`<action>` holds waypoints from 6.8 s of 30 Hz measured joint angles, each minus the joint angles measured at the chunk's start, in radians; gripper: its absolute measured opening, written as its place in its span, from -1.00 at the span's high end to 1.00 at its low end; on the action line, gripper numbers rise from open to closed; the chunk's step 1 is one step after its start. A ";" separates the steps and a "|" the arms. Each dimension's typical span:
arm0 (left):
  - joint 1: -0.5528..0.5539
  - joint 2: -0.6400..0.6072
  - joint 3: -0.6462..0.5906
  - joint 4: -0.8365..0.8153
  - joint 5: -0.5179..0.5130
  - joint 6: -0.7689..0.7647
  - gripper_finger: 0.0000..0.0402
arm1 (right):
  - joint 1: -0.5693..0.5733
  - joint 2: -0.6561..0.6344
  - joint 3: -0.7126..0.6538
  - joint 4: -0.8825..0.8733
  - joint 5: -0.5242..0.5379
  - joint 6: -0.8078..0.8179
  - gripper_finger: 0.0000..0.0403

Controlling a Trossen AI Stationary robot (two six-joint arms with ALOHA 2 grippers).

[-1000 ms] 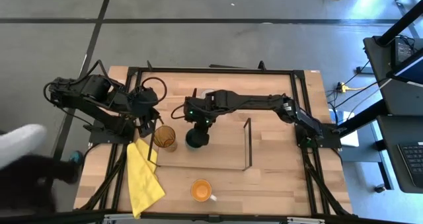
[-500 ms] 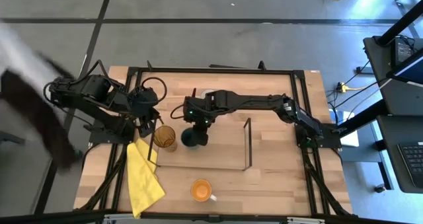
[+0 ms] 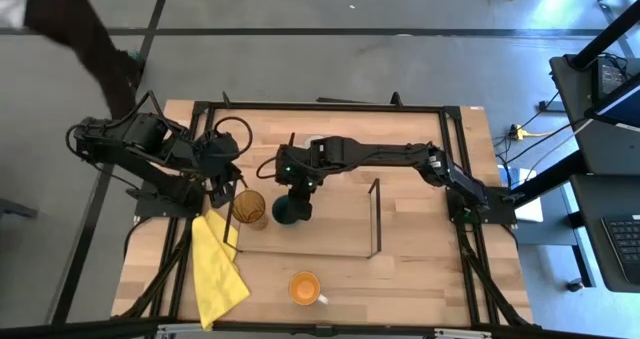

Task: Stack small to large cups/mugs on shelf
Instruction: Adjust the green cup on the shelf, then put the red mug on the shelf

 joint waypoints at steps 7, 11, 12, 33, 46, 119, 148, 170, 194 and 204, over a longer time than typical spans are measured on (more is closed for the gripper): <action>0.000 0.000 0.000 0.000 0.000 -0.001 0.74 | 0.000 0.000 0.000 0.002 -0.014 0.000 0.53; 0.000 0.000 0.000 0.000 0.000 -0.001 0.74 | 0.000 0.000 0.000 0.001 -0.014 0.000 0.53; 0.000 0.000 0.000 0.000 0.000 -0.001 0.74 | 0.000 0.000 0.000 0.001 -0.015 0.000 0.53; 0.001 0.000 0.000 -0.001 0.000 0.000 0.74 | -0.002 0.002 0.013 0.021 0.030 -0.047 0.53; 0.000 0.000 0.000 -0.001 0.000 0.000 0.74 | -0.162 -0.065 0.010 -0.173 0.148 -0.046 0.53; 0.000 0.002 0.000 -0.013 -0.036 0.063 0.74 | -0.318 -0.157 -0.250 -0.234 0.093 0.259 0.89; 0.001 0.002 0.000 -0.058 -0.111 0.028 0.74 | 0.150 -0.290 -0.273 -0.311 0.346 1.243 0.86; 0.000 0.002 0.000 -0.028 -0.111 0.132 0.74 | 0.245 -0.220 -0.341 -0.269 0.331 1.514 0.84; 0.001 0.002 0.000 -0.028 -0.107 0.133 0.74 | 0.191 -0.203 -0.352 -0.224 0.359 1.413 0.80; 0.000 0.002 0.000 -0.029 -0.107 0.153 0.74 | 0.192 -0.197 -0.353 -0.215 0.345 1.413 0.77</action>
